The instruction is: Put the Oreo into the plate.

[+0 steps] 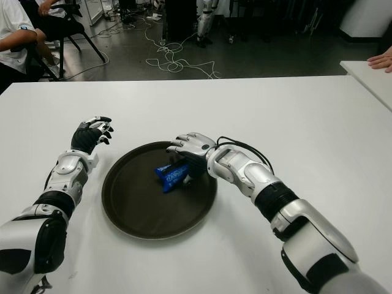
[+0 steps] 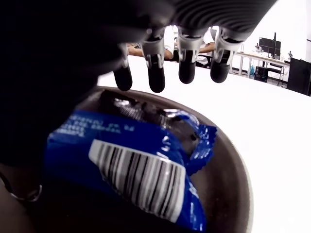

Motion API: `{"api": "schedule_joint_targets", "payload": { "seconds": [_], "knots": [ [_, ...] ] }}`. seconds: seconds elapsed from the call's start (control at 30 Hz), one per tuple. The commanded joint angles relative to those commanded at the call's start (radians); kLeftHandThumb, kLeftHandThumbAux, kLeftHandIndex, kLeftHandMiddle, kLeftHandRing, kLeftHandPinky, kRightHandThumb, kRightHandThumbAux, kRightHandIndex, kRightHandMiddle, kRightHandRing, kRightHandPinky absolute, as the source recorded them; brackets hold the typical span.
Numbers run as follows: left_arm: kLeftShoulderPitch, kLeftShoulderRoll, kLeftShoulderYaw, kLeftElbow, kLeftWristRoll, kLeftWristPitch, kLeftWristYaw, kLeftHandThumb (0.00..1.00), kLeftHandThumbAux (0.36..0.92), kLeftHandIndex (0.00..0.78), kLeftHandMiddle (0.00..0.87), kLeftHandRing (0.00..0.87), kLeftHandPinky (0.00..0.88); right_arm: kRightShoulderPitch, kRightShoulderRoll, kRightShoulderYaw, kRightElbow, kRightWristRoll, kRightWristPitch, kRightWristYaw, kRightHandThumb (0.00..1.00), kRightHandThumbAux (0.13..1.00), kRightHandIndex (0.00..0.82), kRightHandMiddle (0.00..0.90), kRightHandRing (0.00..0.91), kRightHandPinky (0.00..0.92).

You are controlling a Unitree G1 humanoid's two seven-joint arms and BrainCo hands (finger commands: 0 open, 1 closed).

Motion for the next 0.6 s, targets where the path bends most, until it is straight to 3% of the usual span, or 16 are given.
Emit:
{"api": "schedule_joint_targets", "payload": {
  "seconds": [0.6],
  "knots": [
    [0.003, -0.001, 0.001, -0.005, -0.002, -0.008, -0.004, 0.695, 0.715, 0.426, 0.594, 0.623, 0.647, -0.009, 0.012, 0.008, 0.027, -0.007, 0.022, -0.028, 0.000, 0.596, 0.000, 0.000, 0.000, 0.000]
  ]
}}
